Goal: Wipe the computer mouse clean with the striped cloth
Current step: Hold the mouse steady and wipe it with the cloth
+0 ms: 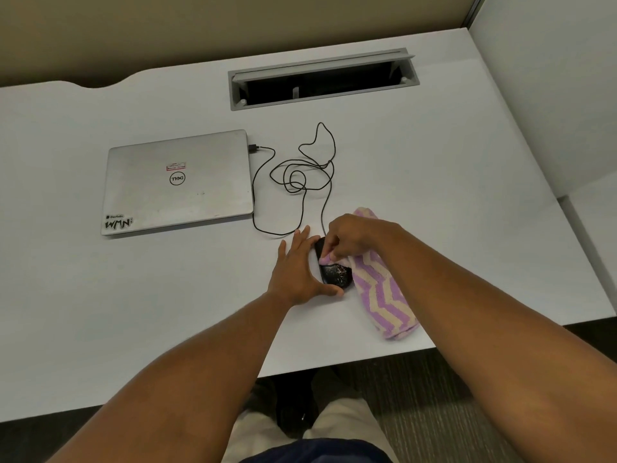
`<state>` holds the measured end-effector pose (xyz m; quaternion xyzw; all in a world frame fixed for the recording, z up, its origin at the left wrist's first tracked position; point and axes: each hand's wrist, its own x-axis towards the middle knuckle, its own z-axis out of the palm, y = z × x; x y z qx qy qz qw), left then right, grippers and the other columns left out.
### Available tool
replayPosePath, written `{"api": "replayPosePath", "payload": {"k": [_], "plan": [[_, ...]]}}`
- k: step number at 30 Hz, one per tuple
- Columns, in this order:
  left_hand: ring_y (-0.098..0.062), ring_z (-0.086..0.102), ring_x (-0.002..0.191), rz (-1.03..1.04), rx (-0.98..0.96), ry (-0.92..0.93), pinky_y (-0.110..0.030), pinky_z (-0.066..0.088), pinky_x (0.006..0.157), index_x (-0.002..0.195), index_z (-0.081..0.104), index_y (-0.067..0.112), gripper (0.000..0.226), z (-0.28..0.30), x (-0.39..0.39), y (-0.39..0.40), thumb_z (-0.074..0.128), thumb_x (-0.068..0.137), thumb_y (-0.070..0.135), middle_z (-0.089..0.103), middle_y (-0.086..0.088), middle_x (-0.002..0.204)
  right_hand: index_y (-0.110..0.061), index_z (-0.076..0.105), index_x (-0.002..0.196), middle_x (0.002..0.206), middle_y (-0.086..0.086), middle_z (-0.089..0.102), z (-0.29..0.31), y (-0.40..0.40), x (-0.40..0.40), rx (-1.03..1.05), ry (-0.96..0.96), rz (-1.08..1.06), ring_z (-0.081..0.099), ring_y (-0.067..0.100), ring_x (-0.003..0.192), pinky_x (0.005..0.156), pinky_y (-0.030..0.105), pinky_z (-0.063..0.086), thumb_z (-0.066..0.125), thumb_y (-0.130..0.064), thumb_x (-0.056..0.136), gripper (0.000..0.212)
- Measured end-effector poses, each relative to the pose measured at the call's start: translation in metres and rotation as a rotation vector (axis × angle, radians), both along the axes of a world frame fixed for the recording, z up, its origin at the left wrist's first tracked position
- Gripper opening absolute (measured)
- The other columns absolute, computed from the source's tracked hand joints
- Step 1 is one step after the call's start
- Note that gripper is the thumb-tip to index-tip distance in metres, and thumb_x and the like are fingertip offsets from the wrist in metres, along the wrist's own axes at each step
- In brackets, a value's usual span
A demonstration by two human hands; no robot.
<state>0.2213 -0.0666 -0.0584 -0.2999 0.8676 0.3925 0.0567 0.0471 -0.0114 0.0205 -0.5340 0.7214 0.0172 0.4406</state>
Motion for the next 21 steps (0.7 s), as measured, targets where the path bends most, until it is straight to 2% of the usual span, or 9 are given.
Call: {"api": "replayPosePath", "payload": {"k": [3,7,10,12,15,17,19,21], "plan": [[-0.009,0.001,0.152,-0.003,-0.005,-0.011,-0.038,-0.006,0.123,0.152,0.024,0.026,0.133,0.001,0.000,0.000,0.081,0.043,0.076,0.006,0.009,0.165,-0.028,0.075,0.105,0.079,-0.017,0.055,0.003,0.004,-0.005,0.012,-0.043,-0.036,0.052,0.008,0.089,0.067,0.017,0.036,0.072,-0.034,0.082,0.024],[-0.008,0.000,0.152,-0.003,-0.002,-0.006,-0.036,-0.008,0.122,0.153,0.024,0.027,0.131,0.002,0.000,0.000,0.082,0.045,0.074,0.007,0.007,0.166,-0.022,0.072,0.114,0.092,-0.007,0.053,0.002,0.007,-0.010,-0.141,0.003,-0.161,0.054,0.015,0.102,0.082,0.025,0.041,0.066,-0.029,0.088,0.028],[-0.009,0.001,0.152,-0.008,-0.003,0.000,-0.037,-0.008,0.123,0.152,0.025,0.027,0.130,0.002,0.000,0.001,0.082,0.046,0.074,0.008,0.006,0.165,-0.020,0.071,0.116,0.101,0.002,0.055,-0.004,0.008,-0.005,-0.187,0.059,-0.196,0.055,0.020,0.108,0.085,0.027,0.043,0.063,-0.027,0.091,0.028],[-0.008,0.001,0.152,-0.011,-0.011,0.001,-0.037,-0.008,0.123,0.152,0.025,0.026,0.130,0.002,0.001,0.000,0.082,0.046,0.075,0.008,0.007,0.165,-0.019,0.072,0.115,0.099,0.001,0.057,-0.008,0.011,-0.003,-0.172,0.032,-0.182,0.055,0.018,0.104,0.083,0.025,0.043,0.064,-0.025,0.090,0.026],[-0.007,0.000,0.151,-0.009,-0.010,-0.002,-0.037,-0.007,0.123,0.153,0.024,0.026,0.131,0.001,0.001,0.000,0.081,0.045,0.076,0.007,0.009,0.165,-0.021,0.075,0.109,0.083,-0.014,0.055,-0.005,0.015,-0.006,-0.113,-0.061,-0.161,0.053,0.009,0.092,0.069,0.016,0.039,0.069,-0.022,0.085,0.024],[-0.007,-0.001,0.151,-0.015,-0.012,-0.007,-0.037,-0.007,0.123,0.153,0.024,0.025,0.132,0.001,0.000,0.000,0.081,0.045,0.076,0.006,0.009,0.165,-0.023,0.075,0.107,0.091,-0.010,0.063,-0.004,0.018,-0.012,-0.067,-0.062,-0.137,0.054,0.007,0.091,0.065,0.012,0.037,0.070,-0.024,0.085,0.023],[-0.007,-0.002,0.151,-0.018,-0.012,-0.011,-0.039,-0.007,0.123,0.153,0.023,0.024,0.132,0.001,0.000,0.000,0.081,0.046,0.075,0.005,0.008,0.166,-0.023,0.074,0.108,0.103,-0.003,0.067,-0.005,0.021,-0.018,-0.086,-0.046,-0.203,0.054,0.007,0.092,0.063,0.011,0.035,0.069,-0.025,0.085,0.023],[-0.007,-0.001,0.152,-0.022,-0.018,-0.017,-0.040,-0.006,0.123,0.153,0.023,0.024,0.132,0.000,0.000,0.000,0.081,0.046,0.075,0.006,0.007,0.166,-0.021,0.073,0.111,0.110,-0.001,0.067,-0.009,0.023,-0.021,-0.143,-0.015,-0.320,0.053,0.008,0.095,0.070,0.014,0.037,0.067,-0.026,0.087,0.025]]}}
